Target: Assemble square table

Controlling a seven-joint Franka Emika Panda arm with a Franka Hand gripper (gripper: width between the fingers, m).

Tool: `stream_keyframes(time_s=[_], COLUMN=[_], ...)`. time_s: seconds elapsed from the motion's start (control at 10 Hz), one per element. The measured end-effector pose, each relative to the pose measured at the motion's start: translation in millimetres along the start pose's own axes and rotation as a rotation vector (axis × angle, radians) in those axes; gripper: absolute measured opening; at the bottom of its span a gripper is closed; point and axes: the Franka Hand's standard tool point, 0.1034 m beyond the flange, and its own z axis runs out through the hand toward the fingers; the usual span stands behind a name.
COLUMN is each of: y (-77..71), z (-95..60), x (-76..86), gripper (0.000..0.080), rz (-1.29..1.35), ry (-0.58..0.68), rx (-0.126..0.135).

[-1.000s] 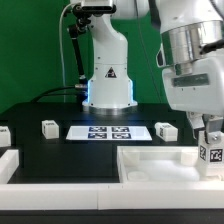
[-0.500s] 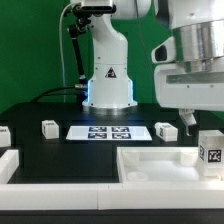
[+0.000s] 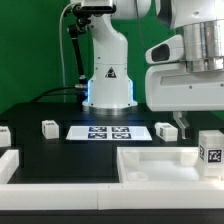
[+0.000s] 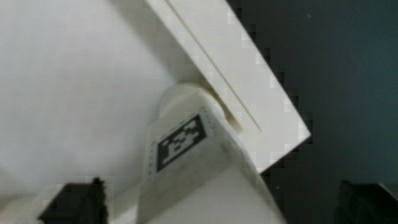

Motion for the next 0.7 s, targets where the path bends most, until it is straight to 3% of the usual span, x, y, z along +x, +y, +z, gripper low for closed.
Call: stream_keyframes(time_s=[0.2,0.3,0.4,0.5,0.7], y=[1.0,0.8,0.8,0.9,2.4], z=[2.4,2.7,3.0,2.9,2.4], x=[0.4,0.1,-0.1,0.0,0.5], gripper=[0.0649,0.0524,0.0524,0.0341,0.0298], rz=[-0.07,-0.051,-0.026,0.029,0.195], ry=[-0.001,-0.001,-0.002,-0.002,-0.007], rx=[-0.002,-0.003,-0.002,-0.002,-0.007])
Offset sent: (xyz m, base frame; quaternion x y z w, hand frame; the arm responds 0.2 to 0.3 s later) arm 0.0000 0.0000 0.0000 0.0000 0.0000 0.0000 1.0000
